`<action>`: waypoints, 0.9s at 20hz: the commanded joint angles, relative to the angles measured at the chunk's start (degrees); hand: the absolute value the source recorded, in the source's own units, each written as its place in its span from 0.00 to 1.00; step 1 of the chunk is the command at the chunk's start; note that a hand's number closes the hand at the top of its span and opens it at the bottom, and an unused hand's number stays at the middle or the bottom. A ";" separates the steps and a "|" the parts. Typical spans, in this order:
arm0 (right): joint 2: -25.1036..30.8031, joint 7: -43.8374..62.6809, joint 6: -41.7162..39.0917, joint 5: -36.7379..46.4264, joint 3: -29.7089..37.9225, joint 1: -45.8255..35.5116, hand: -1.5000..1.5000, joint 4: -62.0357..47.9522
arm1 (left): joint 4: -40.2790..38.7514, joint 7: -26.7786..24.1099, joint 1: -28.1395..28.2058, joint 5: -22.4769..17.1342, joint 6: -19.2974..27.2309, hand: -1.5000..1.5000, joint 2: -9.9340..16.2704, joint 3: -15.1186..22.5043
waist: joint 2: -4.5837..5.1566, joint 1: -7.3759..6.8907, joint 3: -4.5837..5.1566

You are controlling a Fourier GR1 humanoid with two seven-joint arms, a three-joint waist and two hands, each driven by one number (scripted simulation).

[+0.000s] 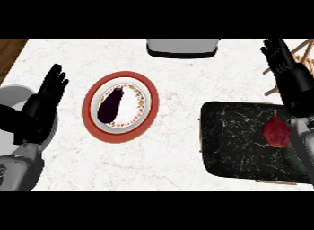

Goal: Pick the pear from the tray and place it in the tiered shelf

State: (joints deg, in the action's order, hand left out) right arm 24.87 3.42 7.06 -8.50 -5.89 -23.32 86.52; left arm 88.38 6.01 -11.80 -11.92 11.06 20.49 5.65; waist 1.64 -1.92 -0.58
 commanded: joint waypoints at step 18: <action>-10.39 -16.13 26.43 -13.41 36.78 20.50 0.00 -23.79 | -5.91 -6.91 2.68 5.47 -2.45 0.50 -2.77 5.34 | -1.49 2.83 0.48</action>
State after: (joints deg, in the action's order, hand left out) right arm 17.39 -3.86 33.83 -17.05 23.67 -4.51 64.97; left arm 85.31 1.58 -8.95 -6.03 10.56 17.50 11.89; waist 0.53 1.78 -0.21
